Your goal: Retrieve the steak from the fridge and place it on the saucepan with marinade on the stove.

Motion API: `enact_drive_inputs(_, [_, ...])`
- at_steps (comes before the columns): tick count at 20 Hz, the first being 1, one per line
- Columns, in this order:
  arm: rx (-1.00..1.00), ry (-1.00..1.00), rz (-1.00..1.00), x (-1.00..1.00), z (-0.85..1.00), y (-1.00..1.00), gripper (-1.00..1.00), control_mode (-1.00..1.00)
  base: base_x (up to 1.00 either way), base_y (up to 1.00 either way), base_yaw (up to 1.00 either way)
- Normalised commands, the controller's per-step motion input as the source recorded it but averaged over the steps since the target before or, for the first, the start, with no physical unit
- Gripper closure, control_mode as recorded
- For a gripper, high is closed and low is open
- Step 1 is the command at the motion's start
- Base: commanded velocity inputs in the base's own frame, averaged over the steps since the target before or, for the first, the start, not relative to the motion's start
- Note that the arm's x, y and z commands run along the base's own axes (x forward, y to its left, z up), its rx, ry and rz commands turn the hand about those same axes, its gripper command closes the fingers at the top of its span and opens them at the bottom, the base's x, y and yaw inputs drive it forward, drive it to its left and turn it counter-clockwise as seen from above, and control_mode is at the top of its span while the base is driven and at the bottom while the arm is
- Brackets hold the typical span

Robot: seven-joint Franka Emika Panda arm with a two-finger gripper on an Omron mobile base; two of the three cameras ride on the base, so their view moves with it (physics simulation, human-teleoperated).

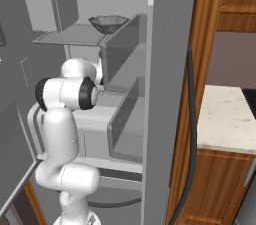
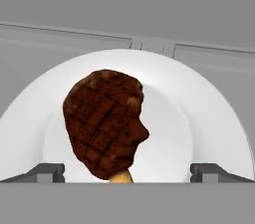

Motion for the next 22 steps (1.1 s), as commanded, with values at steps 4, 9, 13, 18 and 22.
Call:
enact_drive_inputs(4, [0.00,-0.02,0.10,0.20,-0.01,0.33,-1.00,-1.00,0.00,0.00,0.00])
enact_drive_inputs(9, [0.00,0.00,0.09,0.22,-0.10,0.14,-1.00,-1.00,0.00,0.00,0.00])
enact_drive_inputs(13, [0.00,0.00,0.07,0.24,-0.11,0.04,-1.00,-1.00,0.00,0.00,0.00])
enact_drive_inputs(18, [0.00,0.00,0.04,0.22,-0.15,0.02,-1.00,-1.00,0.00,0.00,0.00])
enact_drive_inputs(22, [0.02,0.06,0.00,0.01,-0.32,0.00,-1.00,-1.00,0.00,0.00,0.00])
